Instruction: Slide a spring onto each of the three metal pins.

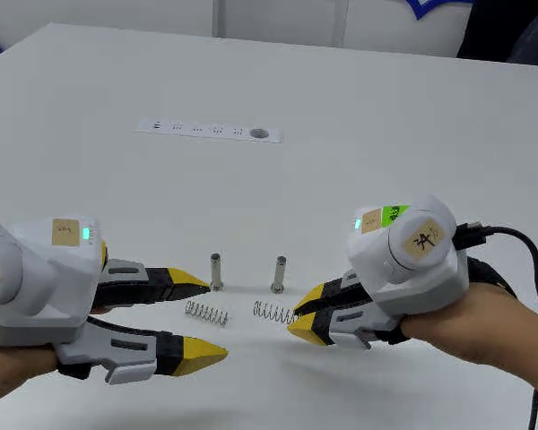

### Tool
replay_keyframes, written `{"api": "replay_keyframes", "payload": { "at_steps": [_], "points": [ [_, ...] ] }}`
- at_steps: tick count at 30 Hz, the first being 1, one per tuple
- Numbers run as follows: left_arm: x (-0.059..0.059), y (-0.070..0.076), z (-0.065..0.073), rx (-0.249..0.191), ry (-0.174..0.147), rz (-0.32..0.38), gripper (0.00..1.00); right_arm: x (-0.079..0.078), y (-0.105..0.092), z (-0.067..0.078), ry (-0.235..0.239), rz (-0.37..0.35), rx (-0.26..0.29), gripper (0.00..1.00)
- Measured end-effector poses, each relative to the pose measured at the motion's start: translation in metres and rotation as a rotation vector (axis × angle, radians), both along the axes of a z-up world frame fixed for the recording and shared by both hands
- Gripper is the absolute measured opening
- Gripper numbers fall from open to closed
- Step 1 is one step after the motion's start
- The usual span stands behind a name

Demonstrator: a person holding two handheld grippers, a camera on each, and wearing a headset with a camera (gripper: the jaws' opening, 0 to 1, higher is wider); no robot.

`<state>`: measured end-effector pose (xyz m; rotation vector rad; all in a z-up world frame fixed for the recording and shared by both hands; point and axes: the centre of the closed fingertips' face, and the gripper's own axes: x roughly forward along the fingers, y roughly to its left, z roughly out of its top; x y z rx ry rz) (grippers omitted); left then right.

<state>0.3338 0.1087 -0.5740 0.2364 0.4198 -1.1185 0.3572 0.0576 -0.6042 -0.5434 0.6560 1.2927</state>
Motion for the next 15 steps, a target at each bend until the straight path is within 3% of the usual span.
{"api": "replay_keyframes", "payload": {
  "at_steps": [15],
  "points": [
    [-0.001,-0.014,-0.003,0.031,-0.037,-0.078,0.36,-0.021,0.017,0.02,-0.006,0.127,0.001,0.11]
  ]
}}
